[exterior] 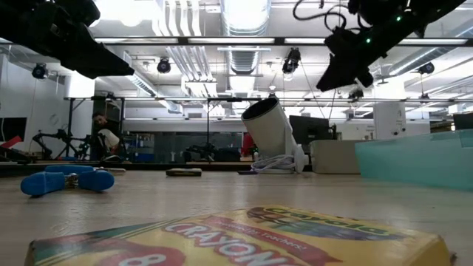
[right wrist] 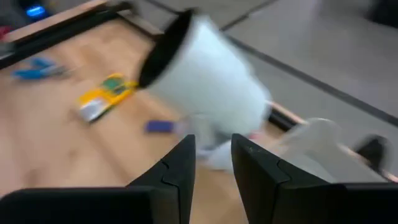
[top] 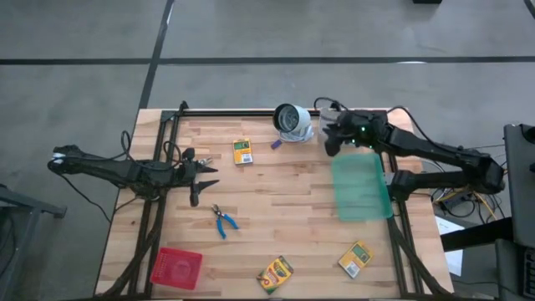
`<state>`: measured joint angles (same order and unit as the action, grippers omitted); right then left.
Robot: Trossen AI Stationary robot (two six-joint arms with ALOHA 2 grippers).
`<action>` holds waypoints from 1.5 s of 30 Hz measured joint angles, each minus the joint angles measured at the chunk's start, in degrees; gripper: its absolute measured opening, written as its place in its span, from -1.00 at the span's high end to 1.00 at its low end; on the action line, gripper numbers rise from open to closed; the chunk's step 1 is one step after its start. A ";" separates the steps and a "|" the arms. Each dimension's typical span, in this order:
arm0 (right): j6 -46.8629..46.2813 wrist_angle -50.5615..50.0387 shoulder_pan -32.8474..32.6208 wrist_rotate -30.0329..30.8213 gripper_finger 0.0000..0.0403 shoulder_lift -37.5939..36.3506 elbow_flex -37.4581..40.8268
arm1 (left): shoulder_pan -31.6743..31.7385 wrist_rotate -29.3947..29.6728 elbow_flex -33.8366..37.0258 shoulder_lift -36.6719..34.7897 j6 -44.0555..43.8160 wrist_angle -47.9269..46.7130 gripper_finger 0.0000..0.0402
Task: Pick & Place School Supplies
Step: Put the blue eraser into the gray bin
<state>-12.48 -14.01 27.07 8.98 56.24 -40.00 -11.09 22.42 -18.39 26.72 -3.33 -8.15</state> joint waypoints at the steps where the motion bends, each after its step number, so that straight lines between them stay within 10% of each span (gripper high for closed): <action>1: 0.35 -0.01 -1.41 -0.30 0.53 0.00 0.02 | 0.00 0.35 0.00 0.01 -0.18 0.01 0.15; 9: 2.68 0.74 -11.75 -0.48 0.58 3.55 0.16 | 0.15 9.73 0.93 4.70 -1.65 5.48 0.15; 18: 11.25 9.77 -15.93 -0.42 0.64 8.35 1.20 | 3.04 12.67 11.23 17.20 9.54 47.98 0.15; 45: 11.14 10.35 -15.95 -0.29 0.66 8.78 1.56 | 29.40 -5.70 -22.13 63.09 1.81 31.21 0.15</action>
<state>-1.34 -3.66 11.11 8.69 65.01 -38.44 18.31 16.72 -40.52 89.81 -1.52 23.06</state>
